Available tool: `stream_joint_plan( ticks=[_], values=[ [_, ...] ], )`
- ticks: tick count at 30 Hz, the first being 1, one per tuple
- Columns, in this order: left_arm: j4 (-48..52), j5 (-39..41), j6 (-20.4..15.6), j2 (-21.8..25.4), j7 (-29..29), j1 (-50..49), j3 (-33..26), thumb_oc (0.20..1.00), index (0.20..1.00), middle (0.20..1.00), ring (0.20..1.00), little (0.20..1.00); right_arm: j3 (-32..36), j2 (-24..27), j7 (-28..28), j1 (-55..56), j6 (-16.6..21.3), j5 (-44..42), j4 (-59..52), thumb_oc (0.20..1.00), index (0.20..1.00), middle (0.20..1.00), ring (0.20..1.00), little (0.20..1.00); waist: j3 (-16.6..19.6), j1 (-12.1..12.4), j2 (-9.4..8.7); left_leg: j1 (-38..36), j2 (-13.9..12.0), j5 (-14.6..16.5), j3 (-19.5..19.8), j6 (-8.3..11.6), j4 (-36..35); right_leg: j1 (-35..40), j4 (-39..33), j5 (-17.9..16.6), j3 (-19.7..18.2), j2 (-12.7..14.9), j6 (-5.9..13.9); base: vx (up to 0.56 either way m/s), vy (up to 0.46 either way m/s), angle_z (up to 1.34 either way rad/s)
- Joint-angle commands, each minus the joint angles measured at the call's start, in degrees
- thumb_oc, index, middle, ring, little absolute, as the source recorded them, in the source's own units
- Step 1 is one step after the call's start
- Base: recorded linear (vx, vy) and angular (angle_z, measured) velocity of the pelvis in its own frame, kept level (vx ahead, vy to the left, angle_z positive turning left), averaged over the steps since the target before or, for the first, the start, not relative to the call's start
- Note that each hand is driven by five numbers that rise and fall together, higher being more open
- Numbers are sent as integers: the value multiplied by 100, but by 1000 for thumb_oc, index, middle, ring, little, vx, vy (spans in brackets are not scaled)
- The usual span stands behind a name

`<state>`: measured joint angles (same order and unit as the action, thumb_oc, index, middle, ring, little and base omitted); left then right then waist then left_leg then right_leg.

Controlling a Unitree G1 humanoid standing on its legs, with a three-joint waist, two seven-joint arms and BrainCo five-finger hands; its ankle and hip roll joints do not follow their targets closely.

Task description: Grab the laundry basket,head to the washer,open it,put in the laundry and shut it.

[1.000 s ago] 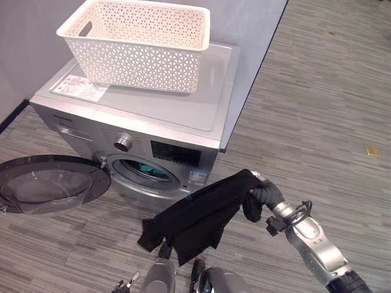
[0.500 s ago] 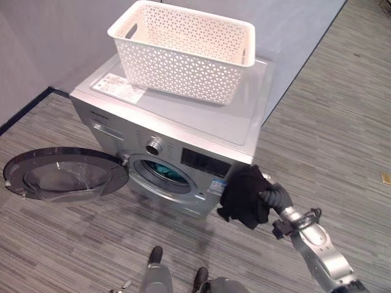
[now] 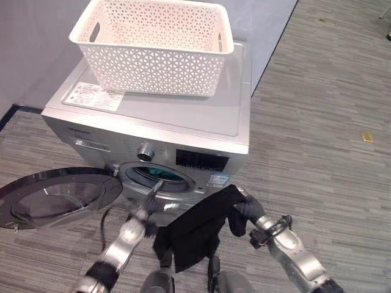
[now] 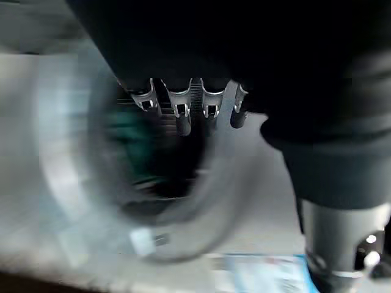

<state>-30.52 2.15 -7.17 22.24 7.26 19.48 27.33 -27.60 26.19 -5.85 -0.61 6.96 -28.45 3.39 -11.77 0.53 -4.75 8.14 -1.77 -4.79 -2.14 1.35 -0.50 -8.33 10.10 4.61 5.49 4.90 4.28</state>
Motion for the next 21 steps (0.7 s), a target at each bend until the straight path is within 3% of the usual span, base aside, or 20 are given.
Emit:
stream_joint_plan(
  ticks=[1,6,11,17,18,20,21],
  values=[
    [-554,-339,-145,-382,276,663,133,1000,1000,1000,1000,1000,-97,-49,154,-469,276,-212,-470,200,200,200,200,200,-211,-131,-194,144,-472,517,-137,102,191,215,-517,108,27,-60,74,-136,5,1],
    [-1289,-151,-52,-983,480,1735,584,1000,1000,1000,1000,1000,-389,-265,449,-1024,383,-571,-329,200,200,200,200,200,-523,-239,-237,416,-477,437,-87,120,304,-59,-369,57,45,-77,61,-102,-2,5],
    [-1189,271,-42,-1141,236,1799,761,1000,1000,1000,1000,1000,-384,-306,539,-1168,371,-680,-219,200,200,200,200,200,-630,-282,-255,554,-489,444,-111,109,396,-225,-318,-8,-17,-92,87,-45,8,5],
    [-119,447,-76,-733,-165,1264,875,1000,1000,1000,1000,1000,-150,-158,529,-1115,373,-727,-282,200,200,200,200,200,-766,-201,-229,621,-494,478,-168,84,492,-323,-294,-64,-88,-88,105,-10,7,-17],
    [462,491,-121,-397,-293,877,796,1000,1000,1000,1000,1000,-3,-114,521,-1040,370,-696,-297,200,200,200,200,200,-830,-147,-191,655,-483,470,-161,82,512,-337,-310,-79,-81,-84,104,0,0,0],
    [792,519,-131,-163,-395,624,731,1000,1000,1000,1000,1000,82,-89,506,-984,369,-670,-317,200,200,200,200,200,-846,-119,-176,669,-485,473,-157,85,526,-342,-321,-90,-73,-82,105,0,0,0],
    [1410,693,-174,279,-608,99,560,1000,1000,1000,1000,1000,224,-30,454,-859,354,-616,-356,200,200,200,200,200,-900,-53,-131,660,-487,508,-161,85,562,-318,-323,-80,-63,-78,103,0,0,0]
  ],
)
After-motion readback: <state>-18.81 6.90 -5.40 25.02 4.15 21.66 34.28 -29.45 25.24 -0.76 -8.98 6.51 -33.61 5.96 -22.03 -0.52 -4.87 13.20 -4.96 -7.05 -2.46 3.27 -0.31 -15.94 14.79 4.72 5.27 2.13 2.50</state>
